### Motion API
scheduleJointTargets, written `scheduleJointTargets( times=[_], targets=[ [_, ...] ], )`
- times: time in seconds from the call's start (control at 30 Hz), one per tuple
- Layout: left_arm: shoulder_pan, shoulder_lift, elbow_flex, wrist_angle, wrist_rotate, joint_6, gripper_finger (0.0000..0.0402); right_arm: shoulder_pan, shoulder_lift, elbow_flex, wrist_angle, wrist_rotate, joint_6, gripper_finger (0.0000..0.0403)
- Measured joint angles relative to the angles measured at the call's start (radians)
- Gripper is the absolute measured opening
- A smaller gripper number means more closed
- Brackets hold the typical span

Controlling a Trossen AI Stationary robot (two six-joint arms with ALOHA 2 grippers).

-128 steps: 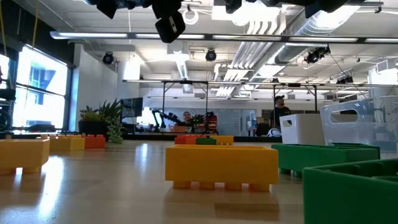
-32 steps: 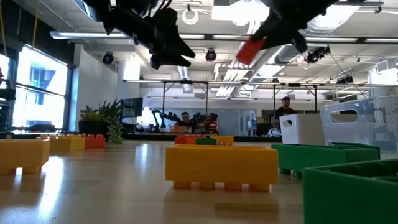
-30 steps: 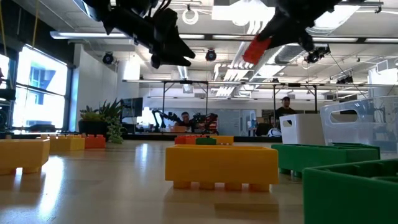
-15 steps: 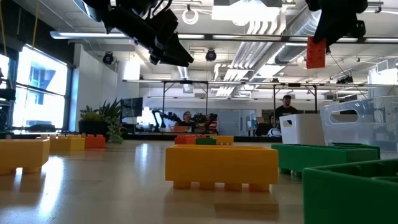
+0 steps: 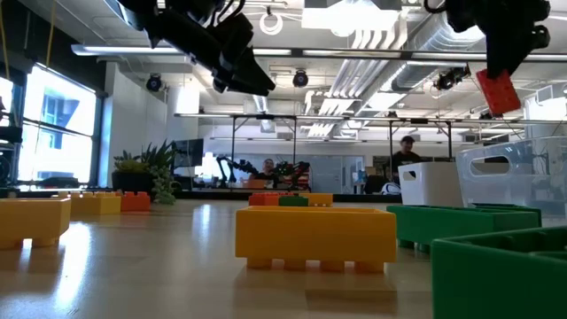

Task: Sort & place blocks by color
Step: Put the orange game piece into the transparent bin

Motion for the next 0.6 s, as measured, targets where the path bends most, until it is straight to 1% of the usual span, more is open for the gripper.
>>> scheduleJointTargets(
  times=[0.1,0.37,0.6],
  targets=[
    [0.000,0.000,0.000,-0.008,0.000,0.000,0.0201,0.000,0.039,-0.004,-0.014,-0.030,-0.014,0.0087],
    [0.000,0.000,0.000,-0.048,0.000,-0.046,0.0201,0.000,0.133,-0.004,-0.047,-0.035,-0.022,0.0087],
    [0.000,0.000,0.000,-0.136,0.000,-0.065,0.0201,0.001,0.204,-0.005,-0.055,-0.145,-0.013,0.0087]
  ],
)
